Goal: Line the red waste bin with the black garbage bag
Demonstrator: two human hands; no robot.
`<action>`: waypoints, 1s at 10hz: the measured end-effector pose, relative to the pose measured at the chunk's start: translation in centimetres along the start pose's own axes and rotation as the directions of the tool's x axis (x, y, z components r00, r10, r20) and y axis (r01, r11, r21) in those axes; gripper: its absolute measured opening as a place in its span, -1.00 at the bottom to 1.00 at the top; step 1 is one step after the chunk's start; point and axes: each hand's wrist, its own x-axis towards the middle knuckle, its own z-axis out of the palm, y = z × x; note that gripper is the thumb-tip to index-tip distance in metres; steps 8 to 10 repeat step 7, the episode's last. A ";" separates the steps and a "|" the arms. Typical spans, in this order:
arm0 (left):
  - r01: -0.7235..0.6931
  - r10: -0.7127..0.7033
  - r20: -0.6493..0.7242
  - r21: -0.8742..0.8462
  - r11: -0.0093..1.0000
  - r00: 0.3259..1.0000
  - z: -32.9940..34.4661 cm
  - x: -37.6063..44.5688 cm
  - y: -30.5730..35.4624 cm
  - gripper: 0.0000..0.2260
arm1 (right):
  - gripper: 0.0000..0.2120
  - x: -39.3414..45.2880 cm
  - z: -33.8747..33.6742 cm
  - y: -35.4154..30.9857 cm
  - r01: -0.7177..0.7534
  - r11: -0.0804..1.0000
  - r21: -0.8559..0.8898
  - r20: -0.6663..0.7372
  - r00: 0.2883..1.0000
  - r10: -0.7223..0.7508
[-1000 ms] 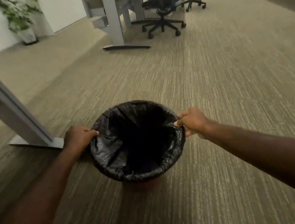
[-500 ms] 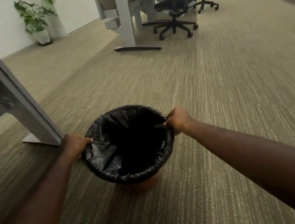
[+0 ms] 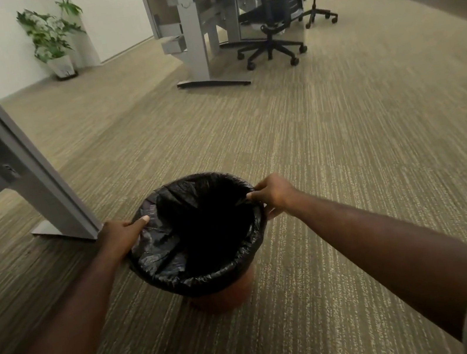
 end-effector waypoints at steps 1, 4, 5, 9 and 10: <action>-0.056 0.070 -0.101 0.134 0.989 0.992 0.0 -0.9 0.6 -0.51 | -0.38 -1.0 -0.3 0.0 0.107 0.985 -0.133 0.013 0.994 -0.106; -0.558 0.730 0.026 0.664 0.498 0.683 3.4 -6.9 6.5 -0.35 | -0.31 -3.8 -0.8 1.6 0.463 0.209 -0.861 0.264 0.760 -0.594; -0.579 0.744 0.043 0.659 0.481 0.667 4.0 -8.8 10.1 -0.33 | -0.32 -4.4 -2.1 0.5 0.419 0.281 -0.863 0.179 0.775 -0.607; -0.650 0.754 0.078 0.570 0.503 0.652 1.4 -13.2 22.3 -0.35 | -0.34 -8.9 -10.9 -8.1 0.323 0.475 -0.819 -0.137 0.693 -0.707; -0.650 0.754 0.078 0.570 0.503 0.652 1.4 -13.2 22.3 -0.35 | -0.34 -8.9 -10.9 -8.1 0.323 0.475 -0.819 -0.137 0.693 -0.707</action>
